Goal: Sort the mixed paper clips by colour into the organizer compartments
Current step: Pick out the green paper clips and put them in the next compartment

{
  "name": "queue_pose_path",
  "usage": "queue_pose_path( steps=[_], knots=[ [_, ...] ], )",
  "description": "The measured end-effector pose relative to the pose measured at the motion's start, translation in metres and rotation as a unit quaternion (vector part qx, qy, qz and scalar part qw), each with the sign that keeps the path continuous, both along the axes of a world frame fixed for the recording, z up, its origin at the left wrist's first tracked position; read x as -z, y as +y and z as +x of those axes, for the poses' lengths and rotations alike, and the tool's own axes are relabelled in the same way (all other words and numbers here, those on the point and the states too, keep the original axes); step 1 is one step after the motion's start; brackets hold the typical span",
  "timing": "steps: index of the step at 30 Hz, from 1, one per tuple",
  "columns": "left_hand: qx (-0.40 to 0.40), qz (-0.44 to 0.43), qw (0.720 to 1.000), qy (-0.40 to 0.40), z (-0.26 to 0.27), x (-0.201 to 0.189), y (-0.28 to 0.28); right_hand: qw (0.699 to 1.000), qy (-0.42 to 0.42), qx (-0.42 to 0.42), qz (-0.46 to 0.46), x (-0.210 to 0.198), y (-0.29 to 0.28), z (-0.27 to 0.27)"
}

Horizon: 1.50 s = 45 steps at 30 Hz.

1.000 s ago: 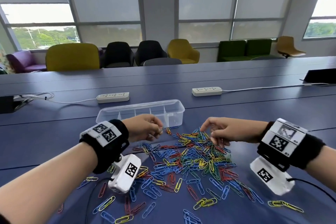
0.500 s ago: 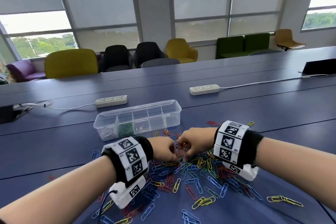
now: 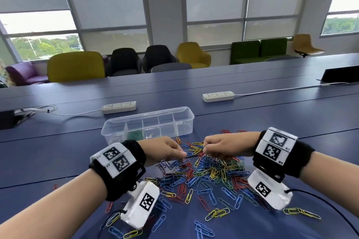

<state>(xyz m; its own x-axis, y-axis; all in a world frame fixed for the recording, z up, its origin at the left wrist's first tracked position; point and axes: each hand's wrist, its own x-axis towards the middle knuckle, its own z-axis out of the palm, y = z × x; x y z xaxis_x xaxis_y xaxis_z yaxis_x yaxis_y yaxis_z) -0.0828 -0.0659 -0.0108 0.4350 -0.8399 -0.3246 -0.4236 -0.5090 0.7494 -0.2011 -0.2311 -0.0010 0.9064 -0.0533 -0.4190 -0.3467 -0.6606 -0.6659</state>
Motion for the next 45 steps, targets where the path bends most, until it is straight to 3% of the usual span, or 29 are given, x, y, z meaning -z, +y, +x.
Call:
queue_pose_path(
  steps=[6, 12, 16, 19, 23, 25, 27, 29, 33, 37, 42, 45],
  knots=[
    [-0.065, -0.075, 0.980, 0.171, -0.003, 0.002, 0.019, 0.980, -0.015, 0.084, 0.179, 0.006, 0.003, -0.008],
    [-0.133, -0.134, 0.927, 0.324, -0.005, 0.000, 0.026, 0.962, 0.002, 0.092, 0.256, 0.013, 0.005, -0.009],
    [-0.170, -0.130, 0.892, 0.397, -0.004, -0.001, 0.026, 0.941, -0.011, 0.118, 0.318, 0.011, 0.004, -0.012],
    [-0.152, -0.092, 0.900, 0.398, -0.006, 0.001, 0.023, 0.932, -0.021, 0.122, 0.340, 0.010, 0.004, -0.016],
    [-0.094, -0.035, 0.952, 0.289, -0.016, 0.005, 0.012, 0.938, -0.010, 0.110, 0.328, 0.015, 0.001, -0.019],
    [-0.020, 0.024, 0.994, 0.109, -0.025, 0.004, 0.004, 0.951, 0.004, 0.096, 0.294, 0.018, 0.000, -0.021],
    [0.061, 0.083, 0.989, -0.107, -0.030, 0.005, -0.004, 0.970, 0.009, 0.089, 0.224, 0.017, 0.000, -0.023],
    [0.088, 0.111, 0.968, -0.206, -0.033, 0.009, -0.009, 0.992, 0.001, 0.055, 0.113, 0.014, -0.002, -0.024],
    [0.096, 0.137, 0.952, -0.255, -0.032, 0.015, -0.013, 0.990, -0.031, -0.087, -0.108, 0.008, -0.008, -0.027],
    [0.090, 0.166, 0.947, -0.261, -0.025, 0.010, -0.008, 0.976, -0.037, -0.134, -0.166, 0.012, -0.010, -0.028],
    [0.058, 0.118, 0.959, -0.251, -0.029, 0.001, -0.005, 0.953, -0.050, -0.146, -0.262, 0.016, -0.006, -0.021],
    [0.082, 0.132, 0.945, -0.286, -0.036, 0.008, -0.015, 0.947, -0.056, -0.151, -0.278, 0.017, -0.002, -0.017]
  ],
)
